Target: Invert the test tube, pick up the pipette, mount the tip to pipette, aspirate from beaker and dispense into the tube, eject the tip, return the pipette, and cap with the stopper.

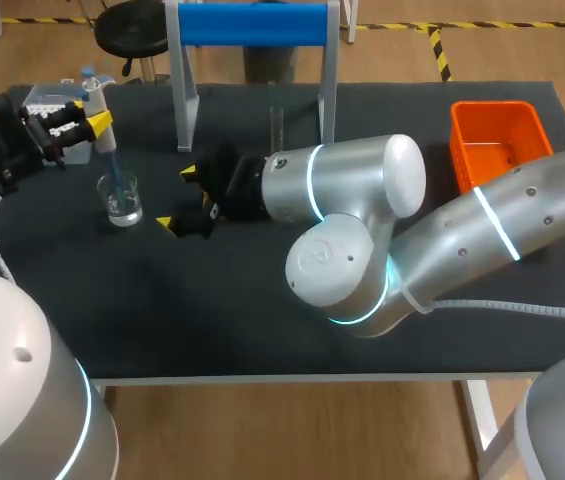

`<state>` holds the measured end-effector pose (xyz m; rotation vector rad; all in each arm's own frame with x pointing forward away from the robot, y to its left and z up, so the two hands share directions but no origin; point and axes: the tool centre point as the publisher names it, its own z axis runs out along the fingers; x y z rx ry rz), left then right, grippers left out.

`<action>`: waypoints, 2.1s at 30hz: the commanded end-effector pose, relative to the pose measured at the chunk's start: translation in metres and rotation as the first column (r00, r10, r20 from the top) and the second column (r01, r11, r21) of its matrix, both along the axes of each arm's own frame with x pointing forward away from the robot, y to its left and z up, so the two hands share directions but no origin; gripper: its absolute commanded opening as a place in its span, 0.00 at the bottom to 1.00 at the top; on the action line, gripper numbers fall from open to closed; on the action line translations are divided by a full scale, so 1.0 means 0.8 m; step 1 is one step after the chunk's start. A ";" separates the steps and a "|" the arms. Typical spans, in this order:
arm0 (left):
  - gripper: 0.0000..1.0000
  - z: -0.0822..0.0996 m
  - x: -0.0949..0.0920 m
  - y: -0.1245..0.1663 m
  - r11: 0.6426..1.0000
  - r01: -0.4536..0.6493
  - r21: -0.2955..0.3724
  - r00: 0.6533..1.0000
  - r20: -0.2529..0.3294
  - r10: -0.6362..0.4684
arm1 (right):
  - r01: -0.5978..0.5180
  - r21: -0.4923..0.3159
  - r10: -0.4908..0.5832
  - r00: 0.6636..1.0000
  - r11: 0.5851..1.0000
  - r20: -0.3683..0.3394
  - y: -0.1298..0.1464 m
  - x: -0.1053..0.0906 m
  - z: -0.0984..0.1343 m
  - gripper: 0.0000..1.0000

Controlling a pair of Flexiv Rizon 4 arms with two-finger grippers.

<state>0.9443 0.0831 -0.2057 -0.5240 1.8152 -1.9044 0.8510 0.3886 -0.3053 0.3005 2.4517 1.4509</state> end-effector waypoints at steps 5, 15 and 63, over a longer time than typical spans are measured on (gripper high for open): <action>0.00 0.000 -0.002 0.001 1.000 -0.001 -0.005 1.000 0.005 0.001 | 0.002 -0.001 -0.002 1.000 1.000 0.001 0.001 -0.001 0.000 1.00; 0.00 0.000 -0.002 0.001 1.000 -0.001 -0.005 1.000 0.005 0.001 | 0.002 -0.001 -0.002 1.000 1.000 0.001 0.001 -0.001 0.000 1.00; 0.00 0.000 -0.002 0.001 1.000 -0.001 -0.005 1.000 0.005 0.001 | -0.582 0.171 0.586 0.810 0.795 0.034 -0.022 0.056 0.261 1.00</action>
